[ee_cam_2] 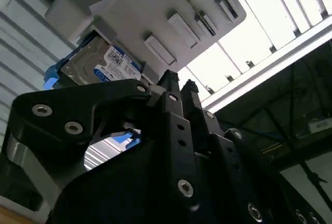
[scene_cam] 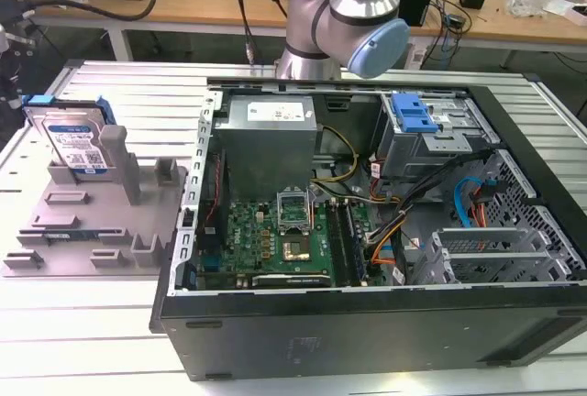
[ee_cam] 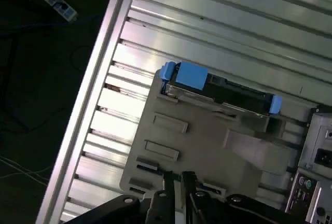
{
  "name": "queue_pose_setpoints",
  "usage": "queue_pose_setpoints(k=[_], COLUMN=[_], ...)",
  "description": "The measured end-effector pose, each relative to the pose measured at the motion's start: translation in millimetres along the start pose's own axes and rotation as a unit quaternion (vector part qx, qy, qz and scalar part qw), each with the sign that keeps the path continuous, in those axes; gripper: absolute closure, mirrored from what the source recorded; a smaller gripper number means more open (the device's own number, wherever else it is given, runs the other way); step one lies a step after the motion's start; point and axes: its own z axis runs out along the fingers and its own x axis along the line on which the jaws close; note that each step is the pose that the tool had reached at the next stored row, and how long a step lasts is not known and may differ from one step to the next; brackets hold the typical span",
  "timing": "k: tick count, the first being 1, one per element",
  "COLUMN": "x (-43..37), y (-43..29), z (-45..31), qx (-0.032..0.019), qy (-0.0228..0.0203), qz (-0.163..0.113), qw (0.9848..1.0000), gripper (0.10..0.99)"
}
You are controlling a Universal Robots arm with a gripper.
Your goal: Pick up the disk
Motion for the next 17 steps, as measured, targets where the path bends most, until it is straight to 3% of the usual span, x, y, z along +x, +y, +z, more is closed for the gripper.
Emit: queue_pose_setpoints(k=[1, 3, 6, 8, 11, 15, 17], x=[0.0, 0.0, 0.0, -0.1, 0.0, 0.0, 0.0], y=[0.0, 0.1, 0.0, 0.0, 0.1, 0.0, 0.0], z=[0.0, 0.0, 0.0, 0.0, 0.1, 0.8, 1.3], qx=[0.0001, 0.0001, 0.0005, 0.0024, 0.0094, 0.013, 0.0132], qy=[0.0008, 0.0015, 0.0034, 0.0048, 0.009, 0.0118, 0.0124], qz=[-0.021, -0.04, -0.087, -0.101, -0.13, -0.17, -0.194], qw=[0.9998, 0.9992, 0.9962, 0.9949, 0.9914, 0.9853, 0.9808], gripper=[0.788, 0.671, 0.482, 0.482, 0.482, 0.482, 0.482])
